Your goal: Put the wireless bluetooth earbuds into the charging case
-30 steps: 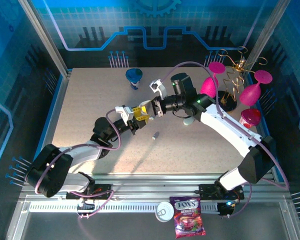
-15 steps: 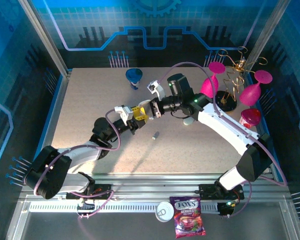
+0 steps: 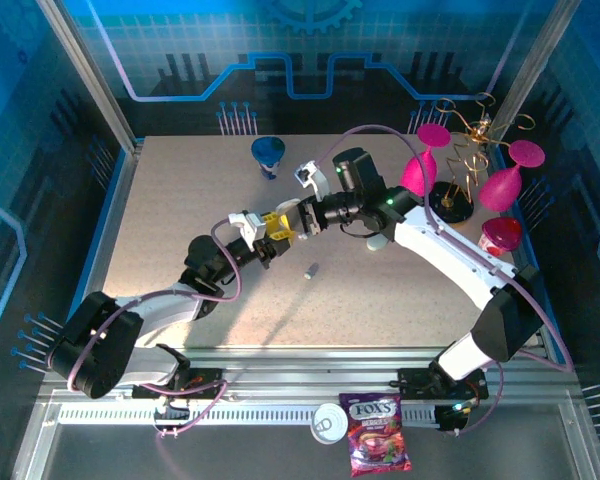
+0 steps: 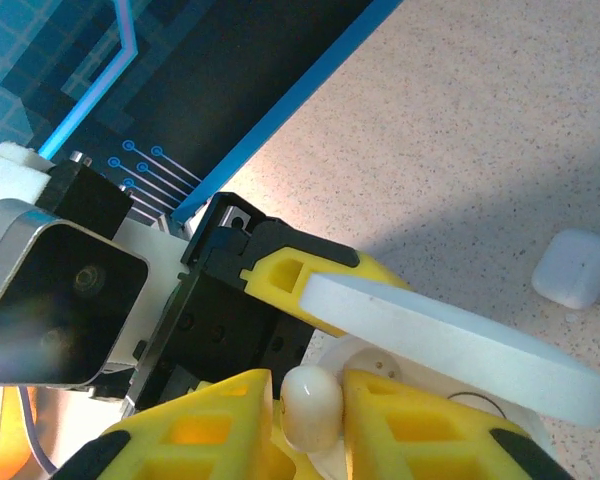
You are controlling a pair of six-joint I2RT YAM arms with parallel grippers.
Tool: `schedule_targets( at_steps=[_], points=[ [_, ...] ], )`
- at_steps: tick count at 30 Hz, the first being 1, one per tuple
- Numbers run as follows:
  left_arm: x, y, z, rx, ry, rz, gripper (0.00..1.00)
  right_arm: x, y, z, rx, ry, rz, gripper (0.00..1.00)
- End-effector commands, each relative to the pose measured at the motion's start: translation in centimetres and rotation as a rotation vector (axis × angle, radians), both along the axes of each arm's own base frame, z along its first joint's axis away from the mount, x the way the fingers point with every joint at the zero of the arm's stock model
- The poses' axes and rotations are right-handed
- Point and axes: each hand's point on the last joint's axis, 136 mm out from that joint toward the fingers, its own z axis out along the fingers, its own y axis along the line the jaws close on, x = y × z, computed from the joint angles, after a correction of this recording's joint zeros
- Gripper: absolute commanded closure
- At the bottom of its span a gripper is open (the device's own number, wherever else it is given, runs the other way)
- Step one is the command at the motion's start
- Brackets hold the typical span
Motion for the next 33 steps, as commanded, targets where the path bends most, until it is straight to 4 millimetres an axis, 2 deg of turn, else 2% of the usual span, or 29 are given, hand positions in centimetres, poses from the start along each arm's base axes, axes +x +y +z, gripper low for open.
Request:
schedule_targets(
  at_steps=[1, 8, 17, 24, 28, 33],
  points=[
    [-0.8, 0.2, 2.6, -0.036, -0.1, -0.003, 0.73, 0.3, -0.1, -1.7, -0.069, 0.046, -0.037, 0.73],
    [-0.9, 0.1, 2.5, -0.035, -0.097, -0.015, 0.73, 0.6, -0.3, -0.9, -0.073, 0.017, -0.055, 0.69],
    [-0.9, -0.2, 2.5, -0.034, -0.097, -0.026, 0.73, 0.6, -0.9, 1.2, -0.044, -0.064, -0.07, 0.54],
    [-0.9, -0.2, 2.4, -0.034, -0.096, -0.03, 0.73, 0.6, -1.5, 2.3, -0.027, -0.105, -0.089, 0.48],
    [-1.0, -0.2, 2.1, -0.024, -0.098, -0.028, 0.73, -0.1, -1.7, 4.1, 0.029, -0.16, -0.069, 0.45],
    [-1.4, -0.6, 1.4, 0.007, -0.108, -0.065, 0.73, -0.7, -2.2, 6.6, 0.118, -0.245, -0.061, 0.31]
  ],
)
